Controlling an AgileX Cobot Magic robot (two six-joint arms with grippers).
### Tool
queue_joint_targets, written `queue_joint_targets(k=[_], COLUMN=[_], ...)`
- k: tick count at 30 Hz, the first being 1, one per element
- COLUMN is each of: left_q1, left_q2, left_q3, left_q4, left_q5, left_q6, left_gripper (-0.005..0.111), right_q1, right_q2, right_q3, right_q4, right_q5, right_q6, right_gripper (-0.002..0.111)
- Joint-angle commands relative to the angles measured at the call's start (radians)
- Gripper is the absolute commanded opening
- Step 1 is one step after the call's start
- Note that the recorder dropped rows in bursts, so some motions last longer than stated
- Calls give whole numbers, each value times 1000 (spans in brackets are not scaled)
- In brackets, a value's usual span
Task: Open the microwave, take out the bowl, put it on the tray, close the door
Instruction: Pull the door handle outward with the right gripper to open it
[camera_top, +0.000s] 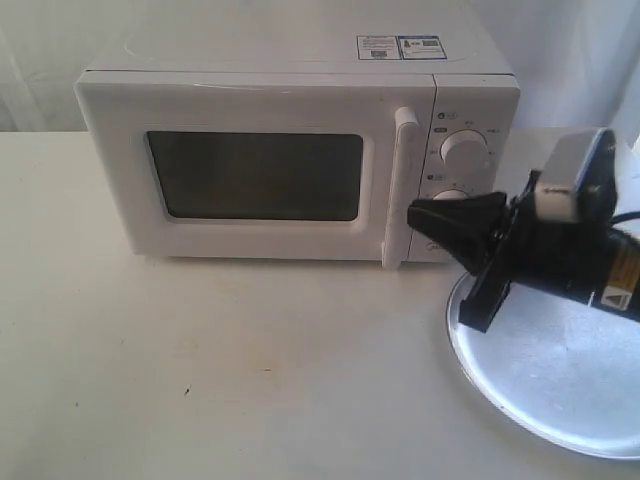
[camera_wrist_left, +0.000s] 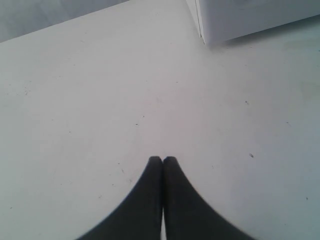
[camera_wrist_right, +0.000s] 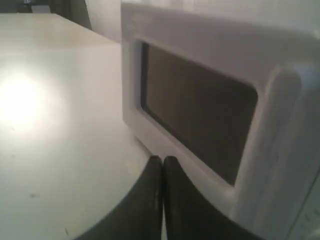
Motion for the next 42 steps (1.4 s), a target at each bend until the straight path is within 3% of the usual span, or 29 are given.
queue_joint_targets(k=[1,6,9,11,17,19,25,28,32,33,34,39,42], left_q1=[-4,-4,-4,-4,-4,-4,-4,-4,-4,-4,-4,-4,-4], left_q2=[-3,-3,-3,-3,-3,-3,-3,-3,-3,-3,-3,-3,-3], left_q3=[2,2,2,2,2,2,2,2,2,2,2,2,2], left_q4=[-4,-4,-4,-4,-4,-4,-4,-4,-4,-4,-4,-4,-4], left_q5=[0,0,0,0,0,0,0,0,0,0,0,0,0], left_q6=[-4,-4,-4,-4,-4,-4,-4,-4,-4,-4,-4,-4,-4], left_gripper=[0,0,0,0,0,0,0,0,0,0,0,0,0], right_q1=[-5,-5,-5,-1,66,92,155,192,227,227,227,227,227], right_q2=[208,285,283,283,285,285,294,309,324,324,324,324,302], right_q3=[-5,-5,-20,-31,-86,-112,-181,-210,-224,-224,-224,-221,-188], right_q4=[133,312,364,340,304,339,377,375,331,313,238,-15,-18], right_q5=[-36,-36,-36,-36,-36,-36,29,93,137,135,113,39,-7], right_q6=[-289,-402,-402,-407,-396,-389,-365,-365,-375,-375,-375,-373,-373], right_gripper=[0,1,10,22,72,77,74,63,29,18,0,0,0])
